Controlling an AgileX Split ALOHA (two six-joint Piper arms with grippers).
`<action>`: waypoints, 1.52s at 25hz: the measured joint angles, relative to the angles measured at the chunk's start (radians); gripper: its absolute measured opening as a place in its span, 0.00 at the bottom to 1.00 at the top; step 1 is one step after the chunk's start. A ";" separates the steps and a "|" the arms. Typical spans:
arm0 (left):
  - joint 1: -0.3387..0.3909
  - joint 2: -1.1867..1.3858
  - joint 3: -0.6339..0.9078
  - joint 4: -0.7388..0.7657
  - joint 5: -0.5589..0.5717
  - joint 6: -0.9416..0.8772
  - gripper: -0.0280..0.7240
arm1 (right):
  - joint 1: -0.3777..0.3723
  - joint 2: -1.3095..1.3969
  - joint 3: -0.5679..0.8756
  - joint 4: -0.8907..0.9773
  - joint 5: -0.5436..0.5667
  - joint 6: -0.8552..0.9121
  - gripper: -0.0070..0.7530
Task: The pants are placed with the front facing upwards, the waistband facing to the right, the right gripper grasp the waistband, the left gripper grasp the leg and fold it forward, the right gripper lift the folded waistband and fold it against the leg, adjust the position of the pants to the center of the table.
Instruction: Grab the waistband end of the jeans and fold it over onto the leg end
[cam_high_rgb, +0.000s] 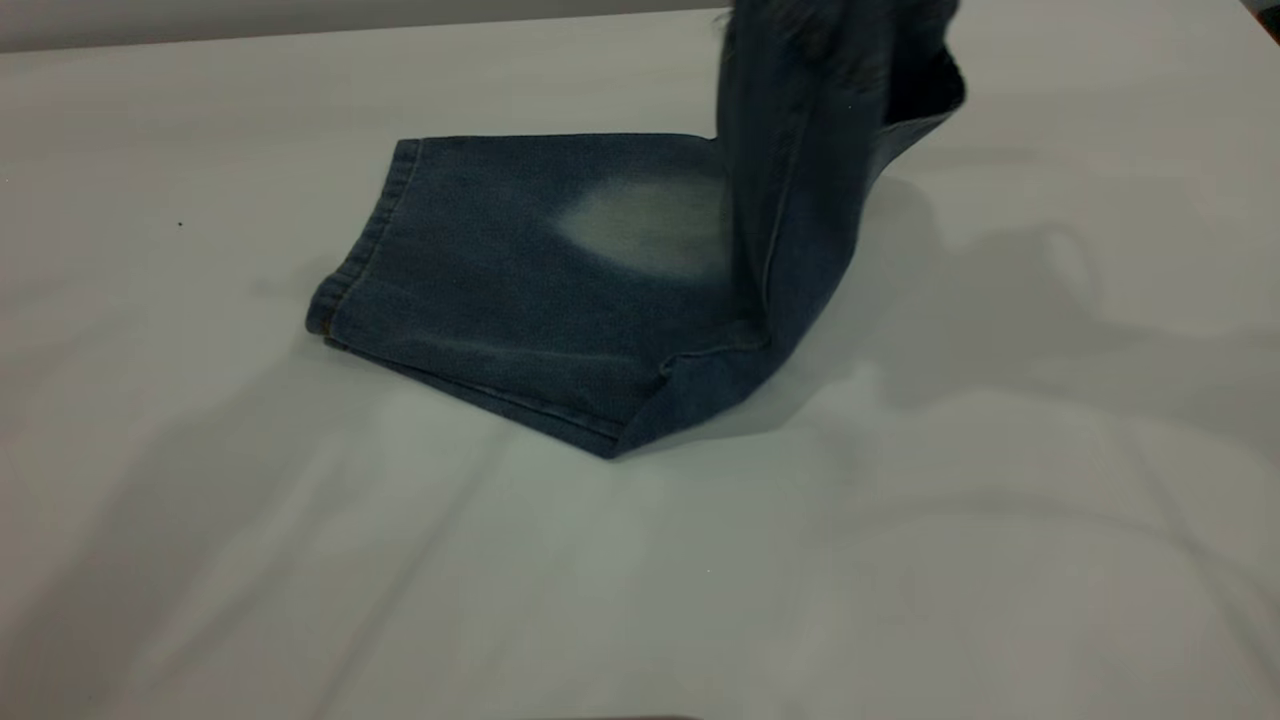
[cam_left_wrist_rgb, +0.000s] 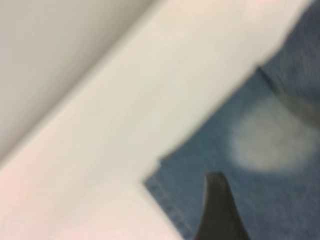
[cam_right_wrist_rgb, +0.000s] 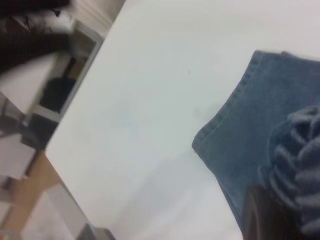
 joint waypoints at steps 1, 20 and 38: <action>0.006 -0.035 0.001 0.000 -0.001 -0.001 0.62 | 0.034 0.000 0.000 0.016 -0.040 -0.012 0.07; 0.016 -0.234 0.005 -0.007 0.054 -0.111 0.62 | 0.465 0.342 -0.286 0.218 -0.429 -0.207 0.07; 0.016 -0.234 0.007 -0.034 0.105 -0.112 0.62 | 0.497 0.569 -0.488 0.181 -0.420 -0.097 0.66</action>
